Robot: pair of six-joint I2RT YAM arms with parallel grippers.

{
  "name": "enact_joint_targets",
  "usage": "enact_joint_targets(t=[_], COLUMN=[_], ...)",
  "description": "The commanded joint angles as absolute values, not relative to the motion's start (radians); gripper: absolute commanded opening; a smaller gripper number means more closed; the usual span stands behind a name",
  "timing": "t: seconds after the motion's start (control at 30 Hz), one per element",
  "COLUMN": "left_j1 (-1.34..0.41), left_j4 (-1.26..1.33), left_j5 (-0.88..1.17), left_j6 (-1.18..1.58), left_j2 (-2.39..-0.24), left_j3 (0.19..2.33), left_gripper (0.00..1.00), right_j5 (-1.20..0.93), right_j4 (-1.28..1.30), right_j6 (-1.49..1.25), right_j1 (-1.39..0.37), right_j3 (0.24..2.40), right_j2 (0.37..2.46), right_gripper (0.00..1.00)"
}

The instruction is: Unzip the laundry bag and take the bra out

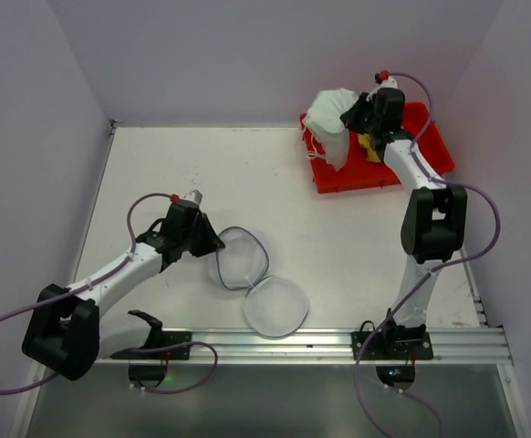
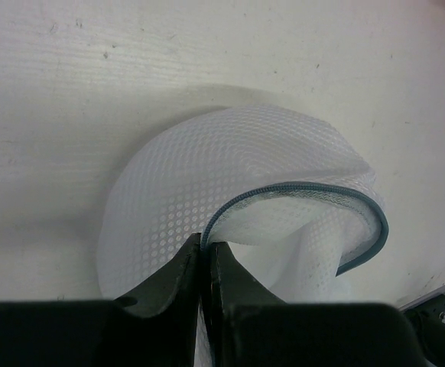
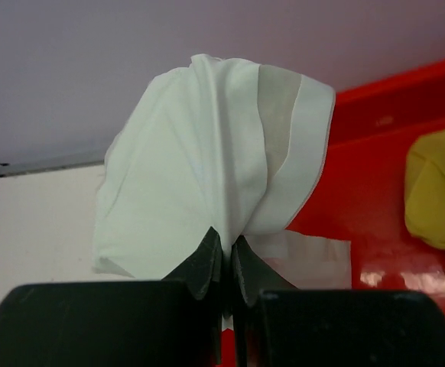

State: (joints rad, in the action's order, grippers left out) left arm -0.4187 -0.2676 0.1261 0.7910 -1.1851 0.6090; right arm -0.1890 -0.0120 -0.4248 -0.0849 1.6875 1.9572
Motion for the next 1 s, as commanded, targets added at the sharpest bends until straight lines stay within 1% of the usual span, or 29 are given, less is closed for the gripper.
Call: enact_joint_targets(t=[0.0, 0.17, 0.23, 0.4, 0.5, 0.53, 0.63, 0.83, 0.97], left_j1=[-0.41, -0.41, -0.41, -0.41, -0.41, -0.41, -0.41, -0.408, -0.408], left_j4=[-0.241, -0.232, -0.232, -0.232, -0.227, -0.219, -0.216, -0.219, -0.218], left_j5=[0.15, 0.15, 0.15, 0.143, 0.149, 0.15, 0.155, 0.149, 0.147], left_j6=[0.77, 0.756, 0.752, 0.75, 0.758, 0.764, 0.775, 0.775, 0.773], left_j2=[-1.201, -1.223, -1.235, -1.236, -1.224, -1.217, -1.209, -1.203, -1.218], left_j3=[0.658, 0.661, 0.663, 0.661, 0.646, 0.638, 0.62, 0.624, 0.637], left_gripper=[0.12, 0.12, 0.12, 0.12, 0.12, 0.12, 0.12, 0.12, 0.12], right_j5=[-0.155, -0.117, -0.097, -0.019, -0.054, -0.08, -0.084, -0.092, -0.182], right_j4=[0.107, 0.289, 0.313, 0.314, 0.314, 0.313, 0.311, 0.238, 0.207], right_j6=[-0.509, -0.584, -0.621, -0.667, -0.702, -0.706, -0.704, -0.706, -0.695], right_j1=[-0.077, -0.072, -0.072, -0.046, -0.002, 0.046, 0.07, 0.087, 0.075], right_j3=[1.733, 1.758, 1.732, 1.651, 1.621, 1.618, 1.629, 1.631, 1.654], right_j2=[2.026, 2.106, 2.112, 2.056, 2.033, 2.031, 2.028, 2.01, 2.036], right_gripper=[0.0, 0.0, 0.0, 0.0, 0.0, 0.0, 0.0, 0.0, 0.0])
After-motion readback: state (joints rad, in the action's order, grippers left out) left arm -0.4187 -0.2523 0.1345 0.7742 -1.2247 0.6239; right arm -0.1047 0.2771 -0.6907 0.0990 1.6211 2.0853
